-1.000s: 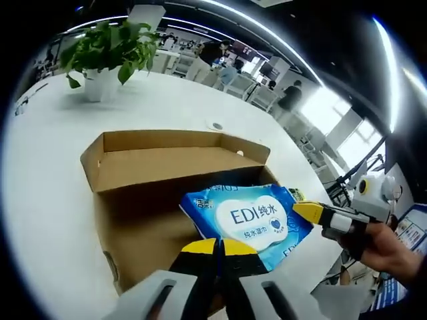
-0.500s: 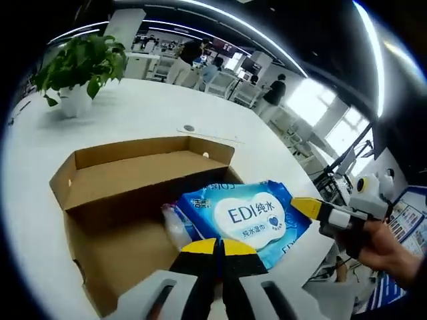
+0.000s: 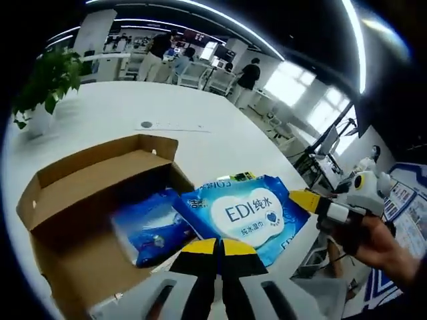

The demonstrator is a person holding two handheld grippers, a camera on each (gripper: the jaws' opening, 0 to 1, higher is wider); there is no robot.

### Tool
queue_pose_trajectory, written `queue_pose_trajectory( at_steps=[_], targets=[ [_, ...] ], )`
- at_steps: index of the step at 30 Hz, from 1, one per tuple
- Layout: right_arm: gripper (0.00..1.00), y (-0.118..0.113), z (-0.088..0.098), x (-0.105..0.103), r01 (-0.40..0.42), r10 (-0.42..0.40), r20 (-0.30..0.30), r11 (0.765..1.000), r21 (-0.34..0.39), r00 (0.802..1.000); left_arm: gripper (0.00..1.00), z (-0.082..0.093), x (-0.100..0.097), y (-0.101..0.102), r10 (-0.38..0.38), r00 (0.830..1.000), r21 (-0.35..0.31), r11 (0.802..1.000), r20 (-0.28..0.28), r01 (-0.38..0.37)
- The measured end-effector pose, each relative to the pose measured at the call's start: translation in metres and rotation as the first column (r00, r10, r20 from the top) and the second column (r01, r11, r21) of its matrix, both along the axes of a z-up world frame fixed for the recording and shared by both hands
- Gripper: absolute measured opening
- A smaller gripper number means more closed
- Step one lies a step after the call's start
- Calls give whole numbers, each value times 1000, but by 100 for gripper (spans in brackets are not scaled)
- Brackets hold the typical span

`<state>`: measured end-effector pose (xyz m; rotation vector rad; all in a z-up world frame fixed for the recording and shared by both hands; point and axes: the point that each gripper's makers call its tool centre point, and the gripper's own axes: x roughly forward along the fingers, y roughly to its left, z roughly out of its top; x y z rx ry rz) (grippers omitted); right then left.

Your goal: Operate the shoe box by opening the lid, removing the specified soft item, and placing it in the target area until the item is outside and the box remains undamaged.

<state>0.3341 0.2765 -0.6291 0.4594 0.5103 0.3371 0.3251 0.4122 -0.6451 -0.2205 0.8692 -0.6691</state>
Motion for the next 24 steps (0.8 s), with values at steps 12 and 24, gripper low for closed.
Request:
queue_pose_trajectory(
  at_steps=[12,24],
  targets=[
    [0,-63,-12,-24,119,-119,-16,992,32,993,0,-14,-9,-62,-99,995,7,995,-33,100],
    [0,-108,-18,-14,157,-156,-25,986,50,987,0,-22,1,-106,-122,992,11,992,-42,123]
  ],
)
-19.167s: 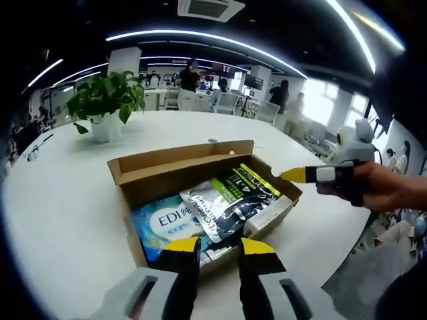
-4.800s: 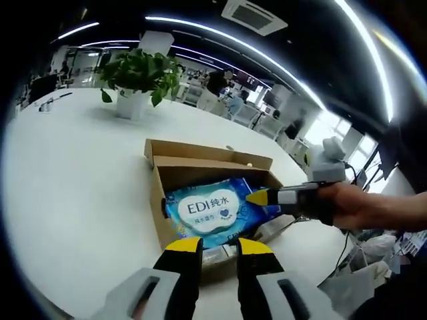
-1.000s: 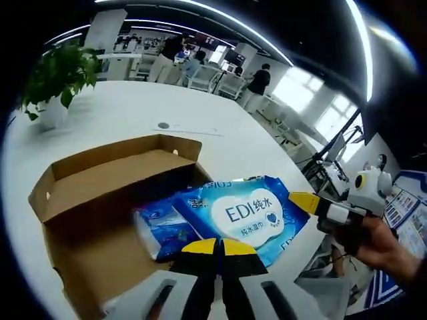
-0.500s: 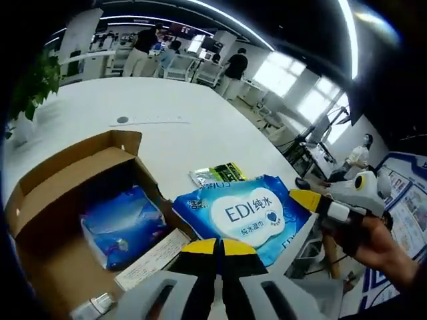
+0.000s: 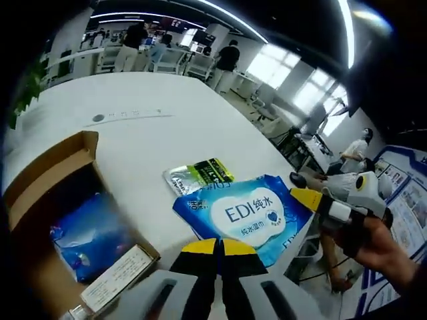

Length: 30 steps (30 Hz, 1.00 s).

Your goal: Operate the shoe box by opening the lid, removing the specified soft item, and placing it in the target area until the item is outside and the box remains undamaged.

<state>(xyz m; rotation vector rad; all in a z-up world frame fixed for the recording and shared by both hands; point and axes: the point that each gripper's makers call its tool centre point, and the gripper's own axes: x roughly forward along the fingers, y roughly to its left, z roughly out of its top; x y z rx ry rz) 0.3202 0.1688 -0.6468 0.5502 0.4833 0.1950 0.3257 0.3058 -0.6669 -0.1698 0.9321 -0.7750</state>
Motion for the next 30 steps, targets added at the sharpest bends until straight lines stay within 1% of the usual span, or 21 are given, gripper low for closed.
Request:
queue_pose_trajectory(
  at_steps=[5,8,13,18,21,23,26,30],
  targets=[
    [0,-9,-2,14,-8,8,-6,1000,3,1000,0,-4,13,-13,15,1000,2,1000,-1,-15],
    [0,-15,-5,25,-19,19,-10,1000,-1,1000,0,-4,17,-22,33,999,1,999,-3,-33],
    [0,-25,-9,49,-46,46,-18,999,-8,999,0,-7,36,-34,70,998,-4,998,-2,-70],
    [0,-34,-15,74,-71,71,-22,997,-13,997,0,-9,56,-41,105,994,-8,994,2,-105],
    [0,-36,-18,84,-79,79,-25,997,-9,997,0,-13,66,-46,122,992,-3,992,6,-122],
    [0,-38,-24,92,-88,88,-27,996,-15,996,0,-20,74,-48,137,991,2,991,5,-137],
    [0,-40,-39,103,-100,99,-56,995,-14,994,0,-31,83,-50,164,986,19,986,-4,-164],
    [0,-41,-51,113,-99,99,-76,995,5,992,0,-38,91,-50,183,983,39,982,13,-183]
  ],
)
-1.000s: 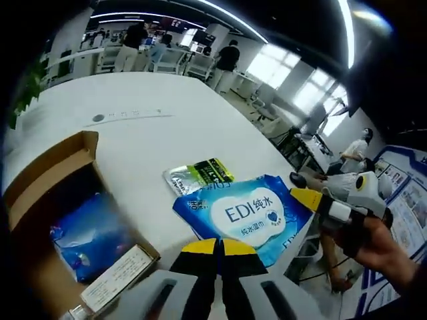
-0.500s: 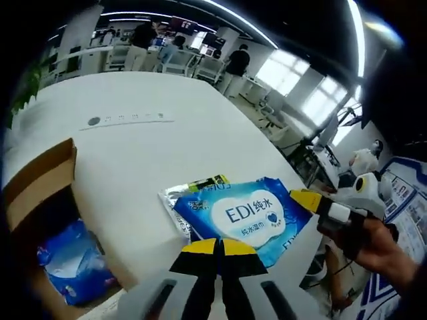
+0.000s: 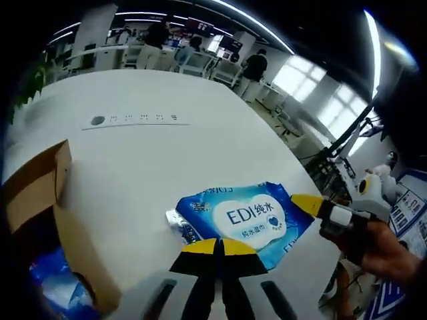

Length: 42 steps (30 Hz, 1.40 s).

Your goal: Operate the shoe box by opening the lid, removing the specified soft item, and placing it in the target area until the item is outside and the box remains undamaged.

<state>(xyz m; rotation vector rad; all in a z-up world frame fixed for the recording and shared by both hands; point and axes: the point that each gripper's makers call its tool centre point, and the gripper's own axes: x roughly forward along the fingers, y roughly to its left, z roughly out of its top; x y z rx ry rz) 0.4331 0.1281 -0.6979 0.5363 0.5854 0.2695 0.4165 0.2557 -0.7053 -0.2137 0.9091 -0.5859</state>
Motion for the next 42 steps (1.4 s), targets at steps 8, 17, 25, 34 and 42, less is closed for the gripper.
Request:
queue_pose_trajectory(
  at_steps=[8,17,25,34,42],
  targets=[
    [0,8,-16,-2,-42,42,-14,999,-14,999,0,-19,-2,11,26,1000,47,999,-15,-26],
    [0,3,-29,-14,-35,35,-36,999,-19,999,0,-24,-4,17,22,1000,56,998,-8,-22],
    [0,5,-26,-5,-24,23,-29,999,-30,999,1,-25,1,19,29,1000,56,998,-3,-28],
    [0,0,-16,0,-3,3,1,999,-42,1000,2,-15,4,31,37,999,46,998,24,-38],
    [0,-7,-9,-18,45,-45,-4,998,-46,999,2,1,3,53,56,997,16,998,46,-57]
  ],
)
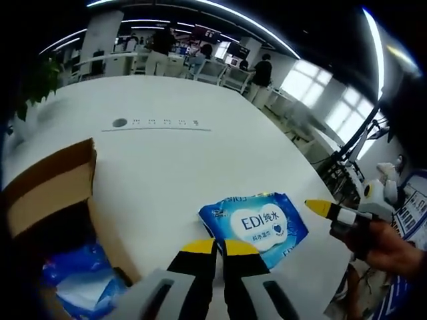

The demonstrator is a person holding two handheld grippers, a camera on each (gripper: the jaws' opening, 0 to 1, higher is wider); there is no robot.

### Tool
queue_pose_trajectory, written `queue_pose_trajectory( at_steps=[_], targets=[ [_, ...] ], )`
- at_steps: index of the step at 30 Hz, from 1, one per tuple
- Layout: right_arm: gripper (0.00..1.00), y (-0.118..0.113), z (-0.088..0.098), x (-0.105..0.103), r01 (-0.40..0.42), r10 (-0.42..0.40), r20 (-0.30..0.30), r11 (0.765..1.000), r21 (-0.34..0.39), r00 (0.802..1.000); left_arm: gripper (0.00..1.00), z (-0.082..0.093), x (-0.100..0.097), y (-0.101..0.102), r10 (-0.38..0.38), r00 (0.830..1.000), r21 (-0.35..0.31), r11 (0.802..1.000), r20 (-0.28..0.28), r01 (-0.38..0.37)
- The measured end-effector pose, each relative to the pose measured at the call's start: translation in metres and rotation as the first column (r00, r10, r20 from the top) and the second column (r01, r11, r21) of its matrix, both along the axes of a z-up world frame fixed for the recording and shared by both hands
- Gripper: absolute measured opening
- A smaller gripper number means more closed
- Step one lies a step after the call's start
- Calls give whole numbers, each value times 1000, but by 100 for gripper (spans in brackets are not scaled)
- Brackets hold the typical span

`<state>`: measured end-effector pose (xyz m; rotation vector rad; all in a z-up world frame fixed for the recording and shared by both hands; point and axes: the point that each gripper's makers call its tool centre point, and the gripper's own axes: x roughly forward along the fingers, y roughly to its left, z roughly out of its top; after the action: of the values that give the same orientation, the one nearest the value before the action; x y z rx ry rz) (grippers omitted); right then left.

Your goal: Operate the shoe box by opening the lid, removing the specified soft item, and placing it in the target area until the item is outside and the box remains undamaged.

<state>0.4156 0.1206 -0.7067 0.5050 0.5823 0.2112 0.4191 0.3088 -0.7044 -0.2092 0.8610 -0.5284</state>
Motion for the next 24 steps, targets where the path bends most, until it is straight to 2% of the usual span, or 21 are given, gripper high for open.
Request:
queue_pose_trajectory(
  at_steps=[6,10,13,17,20,24],
  targets=[
    [0,8,9,-14,23,-23,0,1000,4,1000,3,15,-8,28,27,999,-35,999,23,-26],
    [0,26,21,-24,25,-25,12,1000,13,1000,3,28,-14,55,58,997,-58,997,50,-55],
    [0,47,27,-30,-15,15,21,1000,-3,1000,3,37,-19,83,84,994,-66,995,77,-79],
    [0,84,33,-36,-73,74,25,997,-12,997,3,43,-29,130,148,984,-78,987,99,-141],
    [0,116,34,-37,-141,141,21,990,-27,990,3,43,-38,168,194,975,-80,979,104,-186],
    [0,155,38,-39,-208,209,23,978,-33,978,3,39,-54,207,241,966,-81,969,98,-233]
  ],
)
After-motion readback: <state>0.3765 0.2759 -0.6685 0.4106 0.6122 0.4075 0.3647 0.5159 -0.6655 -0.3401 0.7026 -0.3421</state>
